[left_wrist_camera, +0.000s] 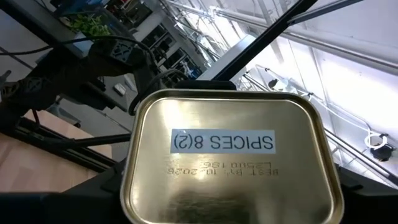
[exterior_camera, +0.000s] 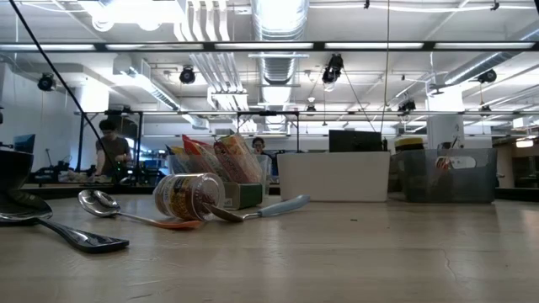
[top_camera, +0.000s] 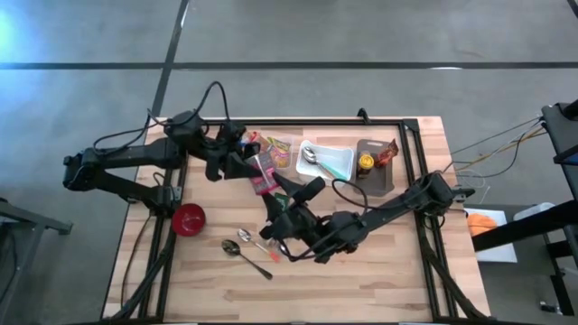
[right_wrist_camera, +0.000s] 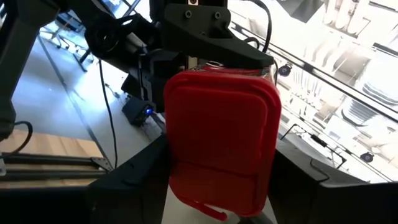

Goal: Pick & Place Food Item
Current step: Put the red seasoning can into the black bin

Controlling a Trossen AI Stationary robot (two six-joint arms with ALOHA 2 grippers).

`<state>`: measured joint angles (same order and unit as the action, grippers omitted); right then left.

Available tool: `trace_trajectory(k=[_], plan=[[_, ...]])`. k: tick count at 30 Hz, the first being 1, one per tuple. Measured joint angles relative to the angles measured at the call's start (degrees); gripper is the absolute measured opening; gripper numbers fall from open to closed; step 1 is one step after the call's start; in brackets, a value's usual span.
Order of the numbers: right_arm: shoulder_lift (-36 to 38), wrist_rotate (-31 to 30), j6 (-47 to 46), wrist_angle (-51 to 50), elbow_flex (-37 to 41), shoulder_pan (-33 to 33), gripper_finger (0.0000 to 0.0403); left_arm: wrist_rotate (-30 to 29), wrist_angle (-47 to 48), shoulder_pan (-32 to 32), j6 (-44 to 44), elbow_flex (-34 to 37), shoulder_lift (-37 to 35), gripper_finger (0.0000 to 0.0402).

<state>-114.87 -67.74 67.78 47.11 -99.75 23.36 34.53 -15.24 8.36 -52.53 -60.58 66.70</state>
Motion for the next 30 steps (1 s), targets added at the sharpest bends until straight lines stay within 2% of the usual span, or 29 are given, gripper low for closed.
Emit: trace_trajectory(k=[11,30], plan=[[0.4,-2.6,1.9,-0.8,-1.2,1.2,0.0202,0.0,0.7,-0.1,0.2,0.1,-0.9,0.0298],[0.9,-5.3,-0.9,-0.7,-2.2,3.5,0.0202,-0.7,2.1,0.1,2.7,-0.3,-2.4,0.0298]])
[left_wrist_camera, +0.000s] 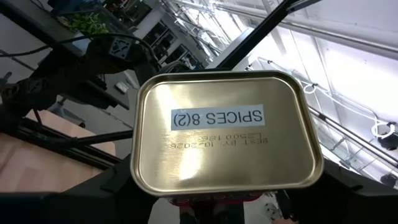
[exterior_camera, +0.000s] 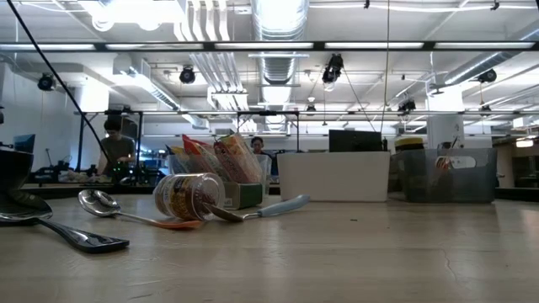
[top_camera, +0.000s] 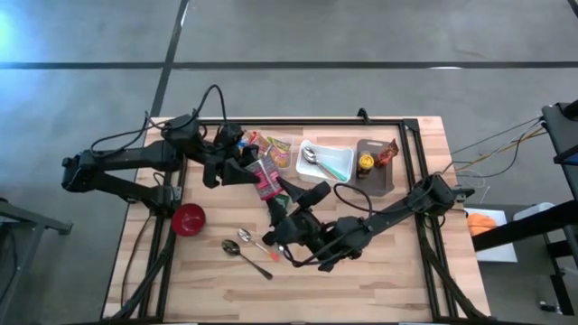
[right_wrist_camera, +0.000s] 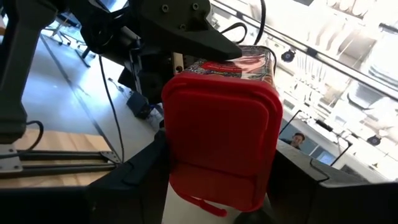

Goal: Pick & Place Food Item
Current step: Put the red seasoning can into the black bin

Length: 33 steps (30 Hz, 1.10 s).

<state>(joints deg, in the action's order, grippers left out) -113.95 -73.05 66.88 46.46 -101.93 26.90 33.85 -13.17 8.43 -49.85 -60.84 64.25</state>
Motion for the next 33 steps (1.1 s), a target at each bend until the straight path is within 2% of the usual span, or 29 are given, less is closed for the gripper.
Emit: trace_trajectory(k=[17,28,33], plan=[[0.0,-1.3,-2.4,0.0,-0.7,0.7,0.0202,1.6,2.6,-3.4,-1.0,0.4,-0.1,0.0299],[0.0,-1.8,-2.3,-0.1,-0.7,1.3,0.0202,-4.1,3.3,-9.8,1.7,1.1,-0.2,0.0299],[0.0,-1.8,-2.6,0.1,-0.7,1.6,0.0202,-6.9,3.6,-10.6,1.5,1.1,-0.2,0.0299]])
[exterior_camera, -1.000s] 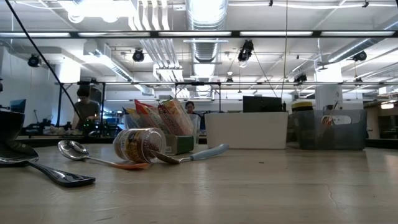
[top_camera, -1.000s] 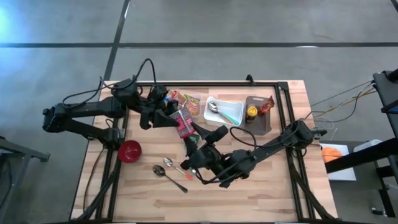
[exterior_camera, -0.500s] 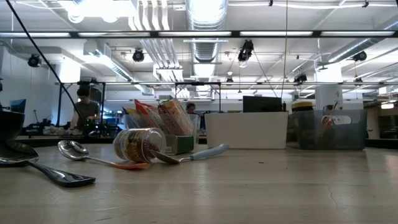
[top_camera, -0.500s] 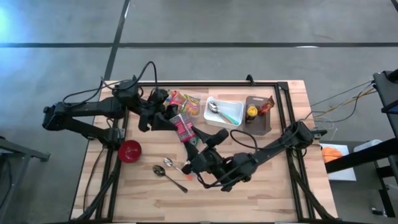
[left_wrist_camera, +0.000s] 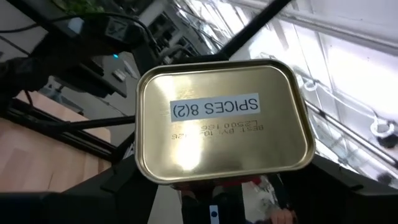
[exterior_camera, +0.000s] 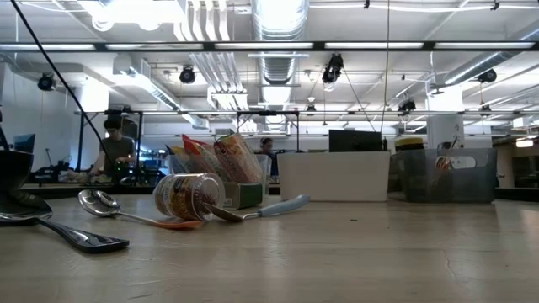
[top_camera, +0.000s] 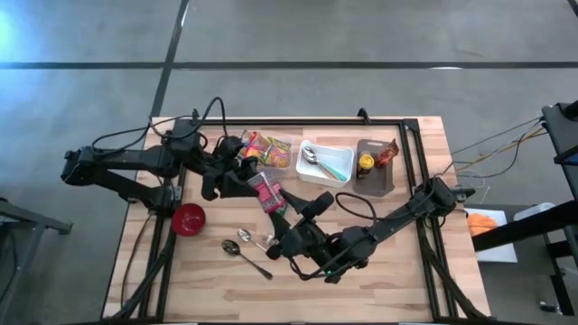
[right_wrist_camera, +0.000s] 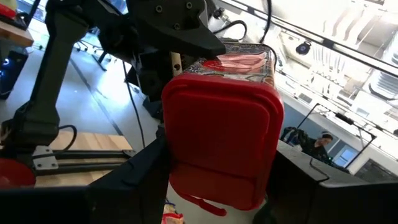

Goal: Pick & Place Food Item
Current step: Put the red seasoning can into the black bin

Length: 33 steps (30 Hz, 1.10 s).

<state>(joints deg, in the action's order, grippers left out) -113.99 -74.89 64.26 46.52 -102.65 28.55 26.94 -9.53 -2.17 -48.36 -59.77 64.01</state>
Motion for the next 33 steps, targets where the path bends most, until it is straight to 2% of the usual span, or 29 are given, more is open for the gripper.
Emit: trace_trajectory(k=[6,11,16,20,23,33], plan=[[0.0,-1.5,-0.6,0.4,0.0,0.0,0.0202,-3.9,1.1,0.1,-5.0,0.0,0.0,0.0299],[0.0,-1.7,-0.2,0.4,-0.1,0.1,0.0202,-4.5,1.1,0.1,-6.5,0.0,0.0,0.0299],[0.2,-1.1,0.2,0.5,-0.2,0.1,0.0202,-5.4,-3.2,0.0,-7.2,0.2,0.1,0.0299],[2.2,0.5,-0.5,0.9,-0.3,0.1,0.0202,-4.6,-7.8,-0.3,-0.5,0.3,0.3,0.0298],[3.4,-2.2,-0.4,1.9,-0.6,-0.1,0.0202,-0.4,-8.0,-0.6,0.9,0.3,0.1,0.0297],[4.2,-3.6,-0.3,0.8,-0.2,0.0,0.0202,1.7,-2.2,-0.6,4.9,0.3,0.2,0.0298]])
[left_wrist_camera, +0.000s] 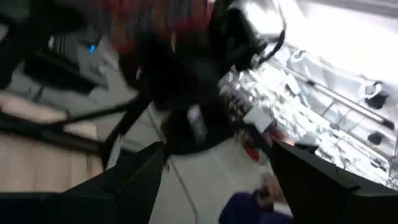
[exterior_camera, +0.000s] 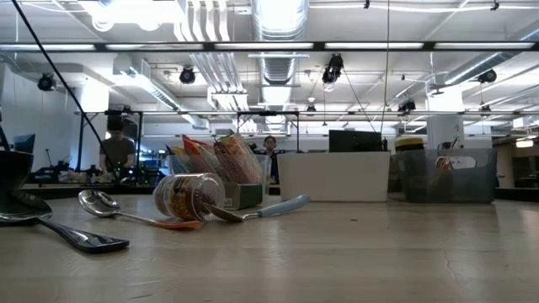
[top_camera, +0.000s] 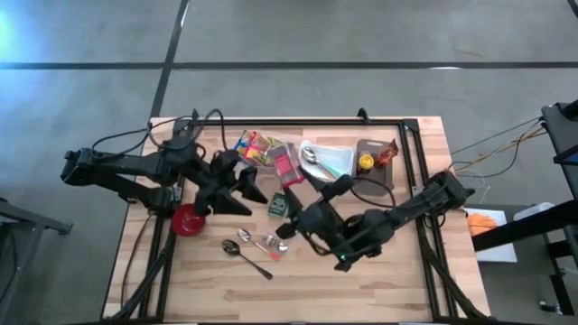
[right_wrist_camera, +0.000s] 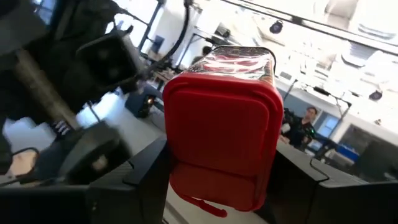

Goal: Pick & Place Food Item
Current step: Put the red seasoning can into the black bin

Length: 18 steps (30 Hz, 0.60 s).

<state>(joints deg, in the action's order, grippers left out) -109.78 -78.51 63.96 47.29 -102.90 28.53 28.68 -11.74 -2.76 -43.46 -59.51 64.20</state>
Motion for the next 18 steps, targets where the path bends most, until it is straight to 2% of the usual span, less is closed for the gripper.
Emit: trace_trajectory(k=[9,18], plan=[[4.3,-3.1,-2.9,-0.1,0.1,-2.6,0.0202,3.3,11.1,0.1,0.2,0.0,-0.3,0.0299],[10.9,-4.1,-3.8,-1.4,0.1,-8.8,0.0202,3.3,11.3,0.2,1.9,-0.1,-2.4,0.0299]])
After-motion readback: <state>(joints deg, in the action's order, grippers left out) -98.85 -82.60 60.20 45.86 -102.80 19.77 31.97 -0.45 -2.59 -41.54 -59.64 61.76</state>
